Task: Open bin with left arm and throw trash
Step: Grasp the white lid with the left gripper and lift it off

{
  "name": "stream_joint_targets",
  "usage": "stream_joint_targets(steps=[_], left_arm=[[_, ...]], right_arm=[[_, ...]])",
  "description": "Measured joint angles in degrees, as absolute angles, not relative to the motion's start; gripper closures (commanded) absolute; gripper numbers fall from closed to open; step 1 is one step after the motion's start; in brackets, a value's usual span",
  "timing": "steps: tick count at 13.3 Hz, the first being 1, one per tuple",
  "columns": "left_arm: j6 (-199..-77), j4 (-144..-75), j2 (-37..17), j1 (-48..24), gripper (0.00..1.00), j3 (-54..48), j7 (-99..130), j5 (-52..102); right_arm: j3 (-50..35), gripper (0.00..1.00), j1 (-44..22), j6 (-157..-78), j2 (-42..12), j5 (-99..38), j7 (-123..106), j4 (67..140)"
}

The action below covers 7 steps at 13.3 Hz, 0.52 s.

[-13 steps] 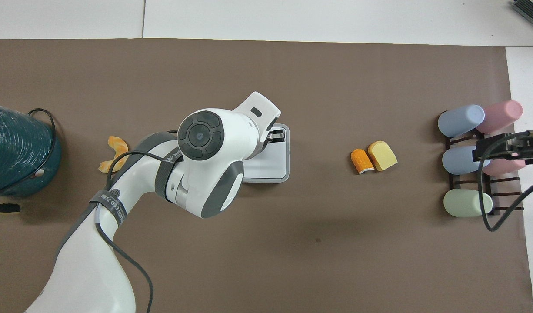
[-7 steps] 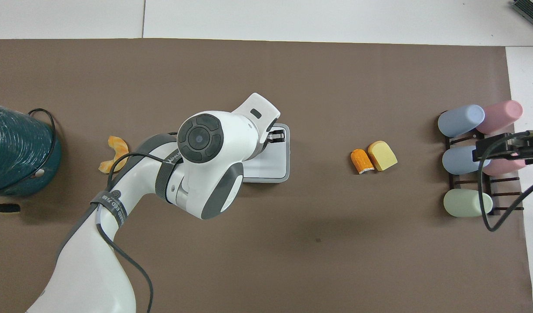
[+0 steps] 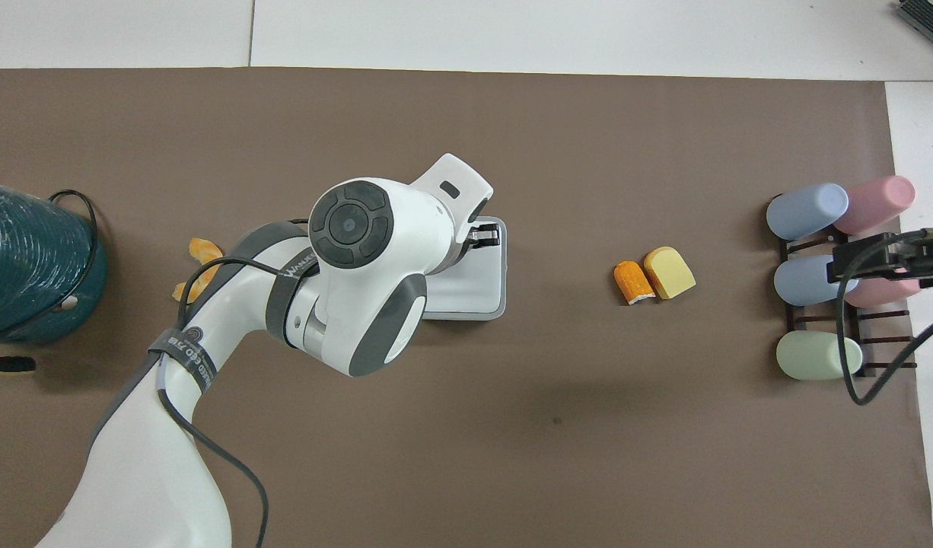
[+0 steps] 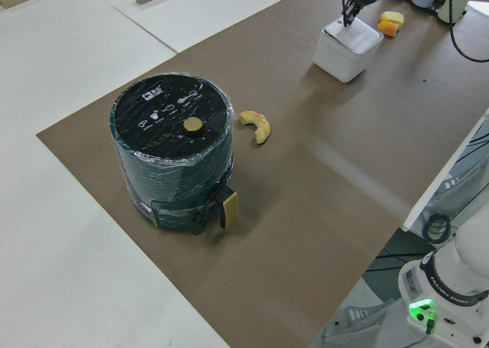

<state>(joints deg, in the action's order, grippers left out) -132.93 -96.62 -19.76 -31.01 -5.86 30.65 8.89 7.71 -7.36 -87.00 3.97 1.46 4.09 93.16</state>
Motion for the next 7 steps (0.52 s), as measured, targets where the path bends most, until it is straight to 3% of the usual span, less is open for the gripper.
stream_joint_targets(steps=[7], left_arm=[[-118.2,-91.1,-17.2,-31.0,1.00,-5.3,30.6,8.1]], right_arm=[[7.7,0.00,-7.4,-90.3,4.0,1.4,3.7,93.4]])
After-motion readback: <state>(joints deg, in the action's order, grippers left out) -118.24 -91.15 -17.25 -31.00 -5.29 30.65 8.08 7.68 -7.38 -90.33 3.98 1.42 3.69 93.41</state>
